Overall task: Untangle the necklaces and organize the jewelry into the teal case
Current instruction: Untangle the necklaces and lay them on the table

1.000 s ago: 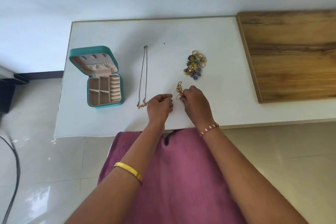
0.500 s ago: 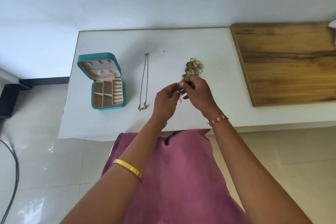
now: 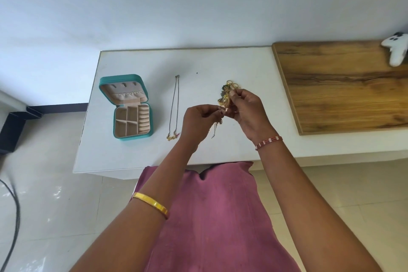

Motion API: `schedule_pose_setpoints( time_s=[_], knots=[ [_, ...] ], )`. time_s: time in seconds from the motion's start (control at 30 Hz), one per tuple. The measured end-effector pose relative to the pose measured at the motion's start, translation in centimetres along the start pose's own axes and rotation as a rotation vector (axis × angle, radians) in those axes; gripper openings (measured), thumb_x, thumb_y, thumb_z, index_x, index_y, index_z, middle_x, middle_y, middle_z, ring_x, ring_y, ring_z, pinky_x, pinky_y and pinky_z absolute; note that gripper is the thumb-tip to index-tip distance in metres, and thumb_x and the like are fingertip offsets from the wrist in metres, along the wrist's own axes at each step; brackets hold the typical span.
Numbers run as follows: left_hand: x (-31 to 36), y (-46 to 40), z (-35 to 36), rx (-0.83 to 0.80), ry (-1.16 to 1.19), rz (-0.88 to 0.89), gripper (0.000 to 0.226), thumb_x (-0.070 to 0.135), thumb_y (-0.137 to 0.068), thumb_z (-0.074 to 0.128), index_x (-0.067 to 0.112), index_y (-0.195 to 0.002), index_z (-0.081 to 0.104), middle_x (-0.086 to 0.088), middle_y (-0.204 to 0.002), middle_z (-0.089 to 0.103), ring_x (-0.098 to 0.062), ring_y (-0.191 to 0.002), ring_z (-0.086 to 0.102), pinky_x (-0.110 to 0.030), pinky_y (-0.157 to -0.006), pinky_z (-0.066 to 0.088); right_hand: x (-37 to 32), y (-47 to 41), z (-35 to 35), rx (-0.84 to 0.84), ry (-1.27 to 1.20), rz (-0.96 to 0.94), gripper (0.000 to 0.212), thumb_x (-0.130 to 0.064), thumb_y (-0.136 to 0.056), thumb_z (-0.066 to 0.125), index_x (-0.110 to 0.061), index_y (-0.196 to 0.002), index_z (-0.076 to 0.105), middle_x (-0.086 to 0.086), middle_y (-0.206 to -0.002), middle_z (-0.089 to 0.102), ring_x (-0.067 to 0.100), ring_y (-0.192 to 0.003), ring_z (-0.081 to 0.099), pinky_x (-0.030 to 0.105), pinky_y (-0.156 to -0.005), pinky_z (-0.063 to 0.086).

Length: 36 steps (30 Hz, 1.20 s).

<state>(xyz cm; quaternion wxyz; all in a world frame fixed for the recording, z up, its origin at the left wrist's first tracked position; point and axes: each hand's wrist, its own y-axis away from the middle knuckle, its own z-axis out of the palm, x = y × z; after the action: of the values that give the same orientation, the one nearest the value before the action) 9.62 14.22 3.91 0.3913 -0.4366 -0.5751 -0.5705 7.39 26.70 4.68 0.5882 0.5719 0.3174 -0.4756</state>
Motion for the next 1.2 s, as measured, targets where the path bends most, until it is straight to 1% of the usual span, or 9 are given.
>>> schedule_pose_setpoints(
  time_s=[0.1,0.2,0.3,0.43,0.6,0.83,0.9,1.07,1.2],
  knots=[
    [0.1,0.2,-0.3,-0.008,0.029,-0.006,0.012,0.007,-0.08,0.07,0.016,-0.072,0.068,0.0,-0.065,0.065,-0.007,-0.058,0.059,-0.021,-0.07,0.053,0.6,-0.1,-0.1,0.013,-0.219,0.1,0.019,-0.004,-0.095,0.046,-0.01,-0.083,0.059,-0.001,-0.051,0.049,0.007,-0.043,0.042,0.028,-0.059,0.049],
    [0.0,0.1,-0.9,0.041,0.023,-0.028,0.012,0.009,-0.082,0.068,0.016,-0.072,0.066,-0.001,-0.066,0.061,-0.002,-0.047,0.052,-0.016,-0.059,0.049,1.0,-0.5,-0.5,0.027,-0.269,0.128,0.021,-0.005,-0.095,0.045,-0.011,-0.086,0.063,0.003,-0.06,0.052,0.012,-0.056,0.047,0.026,-0.055,0.049],
    [-0.1,-0.1,-1.2,0.057,0.085,-0.069,0.01,0.011,-0.085,0.065,0.015,-0.076,0.065,0.0,-0.066,0.058,-0.006,-0.047,0.047,-0.021,-0.061,0.046,1.1,-0.9,-0.6,0.024,-0.246,0.137,0.022,-0.009,-0.095,0.046,-0.013,-0.085,0.066,0.006,-0.071,0.053,0.016,-0.066,0.047,0.022,-0.051,0.046],
    [-0.1,-0.4,-1.3,0.11,0.227,-0.127,0.016,0.015,-0.091,0.058,0.013,-0.075,0.06,-0.002,-0.067,0.056,-0.01,-0.048,0.04,-0.023,-0.058,0.04,1.2,-1.1,-0.4,0.025,-0.245,0.173,0.018,-0.012,-0.094,0.049,-0.012,-0.084,0.064,-0.009,-0.042,0.042,0.004,-0.04,0.033,0.016,-0.041,0.034],
    [-0.5,-0.6,-2.0,0.182,0.26,-0.168,0.02,0.018,-0.092,0.057,0.015,-0.072,0.058,0.0,-0.064,0.051,-0.005,-0.039,0.033,-0.022,-0.051,0.031,1.8,-1.3,-1.0,0.051,-0.149,0.184,0.014,-0.017,-0.091,0.057,-0.013,-0.08,0.064,-0.009,-0.042,0.036,0.005,-0.037,0.024,0.013,-0.037,0.024],
    [-1.7,-0.8,-3.2,0.352,0.155,-0.198,0.034,0.024,-0.095,0.047,0.014,-0.063,0.047,0.0,-0.063,0.051,-0.013,-0.048,0.032,-0.021,-0.047,0.029,2.8,-2.1,-2.2,0.186,0.024,0.16,0.01,-0.02,-0.089,0.06,-0.013,-0.083,0.065,-0.004,-0.051,0.036,0.01,-0.049,0.029,0.021,-0.049,0.038],
    [-2.0,-0.7,-3.0,0.376,0.146,-0.207,0.033,0.022,-0.095,0.045,0.014,-0.063,0.047,-0.001,-0.064,0.052,-0.015,-0.05,0.038,-0.023,-0.05,0.032,3.0,-2.3,-2.3,0.22,0.059,0.141,0.009,-0.02,-0.089,0.061,-0.012,-0.085,0.064,-0.001,-0.056,0.034,0.011,-0.05,0.029,0.022,-0.053,0.037],
    [-2.7,-0.7,-3.4,0.432,0.122,-0.262,0.026,0.022,-0.094,0.043,0.019,-0.07,0.053,0.001,-0.071,0.062,-0.018,-0.078,0.055,-0.033,-0.077,0.043,3.4,-2.8,-3.2,0.317,0.051,0.142,0.011,-0.017,-0.087,0.062,-0.017,-0.075,0.063,0.001,-0.062,0.04,0.011,-0.05,0.032,0.023,-0.053,0.042],
    [-2.8,-0.6,-3.7,0.428,0.328,-0.287,0.03,0.018,-0.096,0.04,0.012,-0.068,0.047,-0.005,-0.058,0.057,-0.019,-0.073,0.06,-0.034,-0.078,0.052,3.7,-3.2,-3.9,0.326,0.028,0.16,0.012,-0.013,-0.086,0.063,-0.016,-0.075,0.061,0.002,-0.062,0.041,0.009,-0.045,0.033,0.022,-0.049,0.043]
  ],
)
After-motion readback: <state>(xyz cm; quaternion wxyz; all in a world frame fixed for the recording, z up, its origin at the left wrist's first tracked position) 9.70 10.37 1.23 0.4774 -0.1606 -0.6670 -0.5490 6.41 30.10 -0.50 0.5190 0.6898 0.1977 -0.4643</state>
